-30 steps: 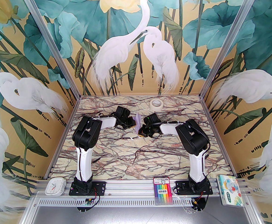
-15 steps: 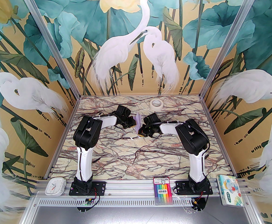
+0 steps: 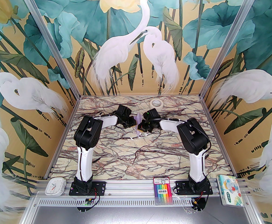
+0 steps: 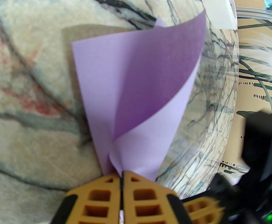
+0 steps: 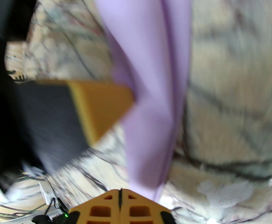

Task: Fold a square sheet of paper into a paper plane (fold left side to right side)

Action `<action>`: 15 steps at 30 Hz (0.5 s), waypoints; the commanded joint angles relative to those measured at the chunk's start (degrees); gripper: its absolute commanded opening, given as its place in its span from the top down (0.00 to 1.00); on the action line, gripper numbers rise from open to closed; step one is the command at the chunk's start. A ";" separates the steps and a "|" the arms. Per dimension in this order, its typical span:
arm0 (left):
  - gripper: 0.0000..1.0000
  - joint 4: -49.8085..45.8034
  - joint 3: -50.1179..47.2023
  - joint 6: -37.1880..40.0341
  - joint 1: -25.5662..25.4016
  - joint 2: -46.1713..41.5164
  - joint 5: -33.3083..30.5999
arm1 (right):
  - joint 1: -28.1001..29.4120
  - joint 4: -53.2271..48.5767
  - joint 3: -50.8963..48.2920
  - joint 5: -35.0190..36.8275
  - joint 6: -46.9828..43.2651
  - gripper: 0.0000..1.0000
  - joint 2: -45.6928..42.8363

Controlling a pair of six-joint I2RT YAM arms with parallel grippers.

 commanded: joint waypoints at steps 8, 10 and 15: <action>0.93 -1.46 0.80 0.76 -0.73 2.70 -2.67 | -0.86 -5.16 5.31 0.64 -3.02 1.00 6.97; 0.93 -1.46 0.80 0.73 -0.73 2.69 -2.75 | -0.89 -6.60 5.04 1.54 -3.83 1.00 7.09; 0.93 -1.45 0.76 0.72 -0.73 2.86 -2.69 | -0.88 -9.77 3.92 4.53 -5.54 1.00 6.17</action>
